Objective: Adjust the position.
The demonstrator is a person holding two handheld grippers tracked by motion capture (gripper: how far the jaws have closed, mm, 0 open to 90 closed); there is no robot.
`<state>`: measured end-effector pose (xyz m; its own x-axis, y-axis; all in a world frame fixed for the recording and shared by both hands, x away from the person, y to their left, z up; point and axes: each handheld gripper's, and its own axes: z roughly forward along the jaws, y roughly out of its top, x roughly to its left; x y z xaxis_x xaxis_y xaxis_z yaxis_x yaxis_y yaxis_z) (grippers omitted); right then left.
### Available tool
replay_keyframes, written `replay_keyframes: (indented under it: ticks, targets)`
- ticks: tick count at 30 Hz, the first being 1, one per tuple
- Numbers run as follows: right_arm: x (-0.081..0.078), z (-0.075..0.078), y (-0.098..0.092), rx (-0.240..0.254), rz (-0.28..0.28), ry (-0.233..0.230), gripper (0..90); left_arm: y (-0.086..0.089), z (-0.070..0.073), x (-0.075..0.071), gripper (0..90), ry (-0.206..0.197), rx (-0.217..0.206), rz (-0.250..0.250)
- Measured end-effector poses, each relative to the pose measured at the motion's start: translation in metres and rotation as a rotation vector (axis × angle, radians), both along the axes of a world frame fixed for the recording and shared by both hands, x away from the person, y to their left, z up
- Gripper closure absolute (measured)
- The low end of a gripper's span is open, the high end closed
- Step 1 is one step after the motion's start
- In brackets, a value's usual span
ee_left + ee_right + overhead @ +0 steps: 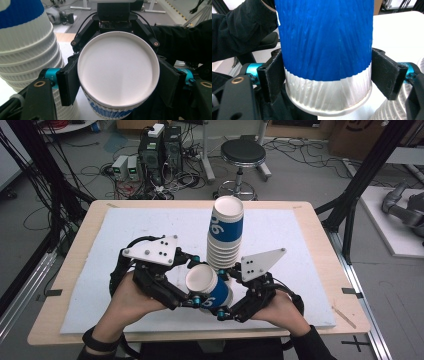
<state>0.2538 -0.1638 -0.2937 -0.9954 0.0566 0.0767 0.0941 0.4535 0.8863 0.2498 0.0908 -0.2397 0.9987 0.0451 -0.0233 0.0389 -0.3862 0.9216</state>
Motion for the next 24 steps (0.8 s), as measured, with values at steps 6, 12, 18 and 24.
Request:
replay_keyframes:
  ticks: [6, 12, 18, 24]
  targets:
    - [-0.001, 0.003, -0.004, 0.045, -0.01, -0.003, 17.6, 0.006, 0.0, 0.002, 28.9, 0.016, -0.079, -0.005]
    - [-0.001, 0.007, -0.01, 0.119, -0.025, 0.011, 14.8, 0.01, 0.001, 0.003, 28.9, 0.022, -0.157, -0.002]
    - [0.0, 0.009, -0.015, 0.179, -0.043, 0.029, 13.5, 0.015, 0.003, 0.002, 29.0, 0.018, -0.241, 0.009]
    - [0.0, 0.009, -0.016, 0.231, -0.05, 0.06, 13.5, 0.022, 0.004, 0.004, 29.0, 0.021, -0.324, 0.011]
